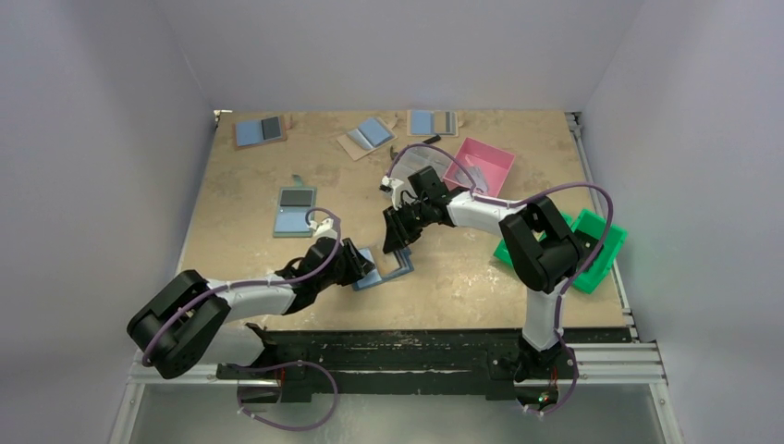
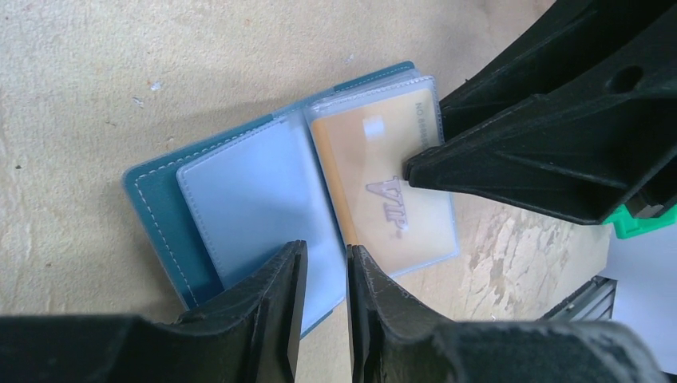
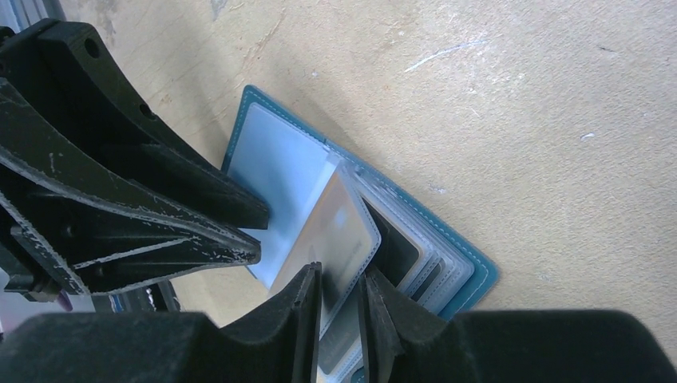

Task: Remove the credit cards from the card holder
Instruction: Remove the credit card from the card holder.

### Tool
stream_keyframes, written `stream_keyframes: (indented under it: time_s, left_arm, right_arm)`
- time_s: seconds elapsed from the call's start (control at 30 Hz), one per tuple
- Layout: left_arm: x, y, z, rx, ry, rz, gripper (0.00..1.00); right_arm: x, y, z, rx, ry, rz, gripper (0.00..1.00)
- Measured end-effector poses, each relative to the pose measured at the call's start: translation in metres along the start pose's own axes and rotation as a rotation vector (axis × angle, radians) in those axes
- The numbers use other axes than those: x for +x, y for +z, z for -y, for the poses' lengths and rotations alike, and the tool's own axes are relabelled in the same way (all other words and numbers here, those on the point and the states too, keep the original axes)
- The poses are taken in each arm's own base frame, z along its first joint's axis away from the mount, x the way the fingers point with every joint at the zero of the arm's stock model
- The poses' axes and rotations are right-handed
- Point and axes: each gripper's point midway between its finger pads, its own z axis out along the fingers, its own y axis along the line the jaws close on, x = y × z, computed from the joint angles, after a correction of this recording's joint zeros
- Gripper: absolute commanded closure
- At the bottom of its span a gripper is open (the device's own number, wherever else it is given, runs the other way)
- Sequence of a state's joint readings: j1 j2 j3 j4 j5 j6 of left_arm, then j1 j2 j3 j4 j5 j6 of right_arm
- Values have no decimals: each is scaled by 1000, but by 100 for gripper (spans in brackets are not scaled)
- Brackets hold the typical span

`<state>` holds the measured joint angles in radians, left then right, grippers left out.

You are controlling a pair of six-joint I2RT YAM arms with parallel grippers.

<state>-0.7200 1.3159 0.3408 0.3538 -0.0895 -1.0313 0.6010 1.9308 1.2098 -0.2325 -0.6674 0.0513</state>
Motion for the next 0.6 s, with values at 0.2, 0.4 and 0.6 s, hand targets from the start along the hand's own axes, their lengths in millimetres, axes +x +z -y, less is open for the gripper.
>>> stream_keyframes:
  time_s: [0.2, 0.4, 0.6]
  left_arm:
    - [-1, -2, 4, 26, -13, 3, 71]
    - [-1, -2, 7, 52, -35, 0, 71]
    - [-1, -3, 8, 67, -48, 1, 68]
  right_arm:
    - [1, 1, 1, 0, 0, -4, 81]
    - [1, 1, 0, -8, 2, -7, 82]
    - [4, 0, -9, -72, 15, -17, 74]
